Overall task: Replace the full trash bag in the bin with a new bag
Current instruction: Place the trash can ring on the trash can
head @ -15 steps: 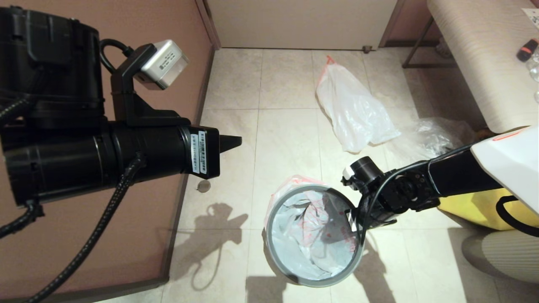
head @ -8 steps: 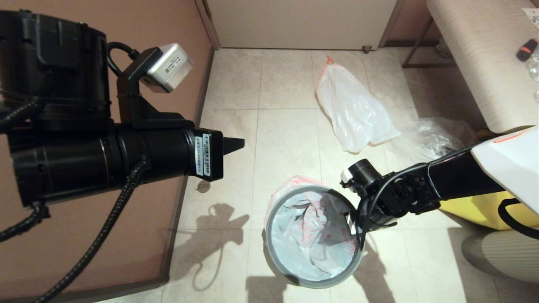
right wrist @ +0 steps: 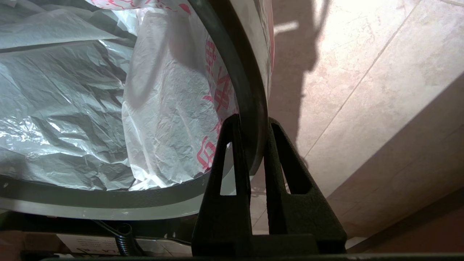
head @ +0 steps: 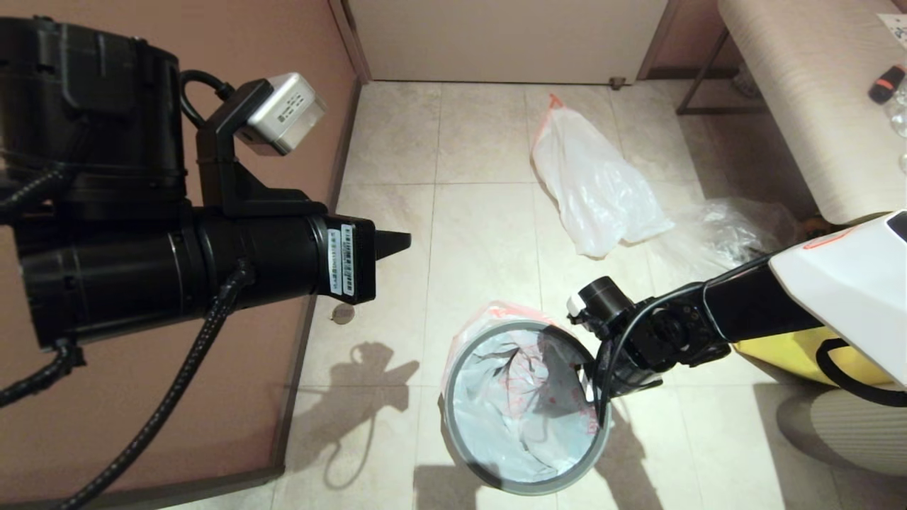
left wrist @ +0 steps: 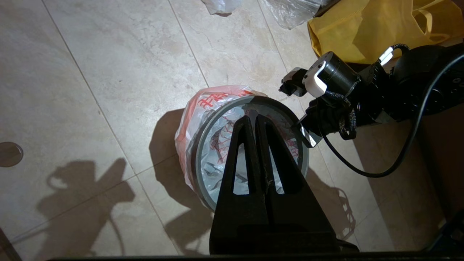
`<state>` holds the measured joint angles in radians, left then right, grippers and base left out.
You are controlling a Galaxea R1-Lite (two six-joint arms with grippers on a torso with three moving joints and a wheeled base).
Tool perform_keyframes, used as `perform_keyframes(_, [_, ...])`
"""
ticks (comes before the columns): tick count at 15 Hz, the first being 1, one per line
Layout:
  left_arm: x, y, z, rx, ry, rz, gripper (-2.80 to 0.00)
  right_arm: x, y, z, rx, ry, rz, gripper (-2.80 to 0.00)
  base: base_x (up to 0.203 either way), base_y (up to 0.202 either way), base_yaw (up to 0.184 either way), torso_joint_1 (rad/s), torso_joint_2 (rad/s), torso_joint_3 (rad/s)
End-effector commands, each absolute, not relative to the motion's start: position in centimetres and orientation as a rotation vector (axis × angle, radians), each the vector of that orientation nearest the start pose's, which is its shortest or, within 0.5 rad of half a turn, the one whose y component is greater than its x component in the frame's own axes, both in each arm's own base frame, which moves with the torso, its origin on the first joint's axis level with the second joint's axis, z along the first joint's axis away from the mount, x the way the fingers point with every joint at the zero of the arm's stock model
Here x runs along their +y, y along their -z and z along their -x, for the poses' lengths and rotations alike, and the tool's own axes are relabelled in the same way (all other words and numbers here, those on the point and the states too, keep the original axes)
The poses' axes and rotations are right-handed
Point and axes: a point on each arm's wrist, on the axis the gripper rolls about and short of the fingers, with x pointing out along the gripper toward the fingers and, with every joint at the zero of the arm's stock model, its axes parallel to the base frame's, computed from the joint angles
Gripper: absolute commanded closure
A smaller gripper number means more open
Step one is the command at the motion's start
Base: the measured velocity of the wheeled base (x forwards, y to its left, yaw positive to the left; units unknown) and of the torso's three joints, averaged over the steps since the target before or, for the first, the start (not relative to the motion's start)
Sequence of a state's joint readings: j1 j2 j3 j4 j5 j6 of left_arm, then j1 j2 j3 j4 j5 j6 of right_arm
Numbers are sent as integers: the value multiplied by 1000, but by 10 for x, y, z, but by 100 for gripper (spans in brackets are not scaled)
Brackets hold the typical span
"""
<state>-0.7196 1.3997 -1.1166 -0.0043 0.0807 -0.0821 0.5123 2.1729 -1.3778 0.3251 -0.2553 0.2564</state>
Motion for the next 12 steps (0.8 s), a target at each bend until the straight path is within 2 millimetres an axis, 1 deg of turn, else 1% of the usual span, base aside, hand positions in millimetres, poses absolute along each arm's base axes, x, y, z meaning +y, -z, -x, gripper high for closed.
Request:
perform_keyframes(1, [-156, -289, -181, 295, 622, -34, 0, 187, -78, -344, 1069, -90, 195, 0, 0, 0, 0, 0, 0, 0])
perform_keyframes(2, [-157, -288, -182, 299, 621, -36, 0, 188, -76, -345, 1073, -90, 197, 0, 0, 0, 0, 0, 0, 0])
perform_keyframes(12, [-165, -277, -192, 339, 611, -55, 0, 189, -79, -351, 1024, -96, 176, 0, 0, 0, 0, 0, 0, 0])
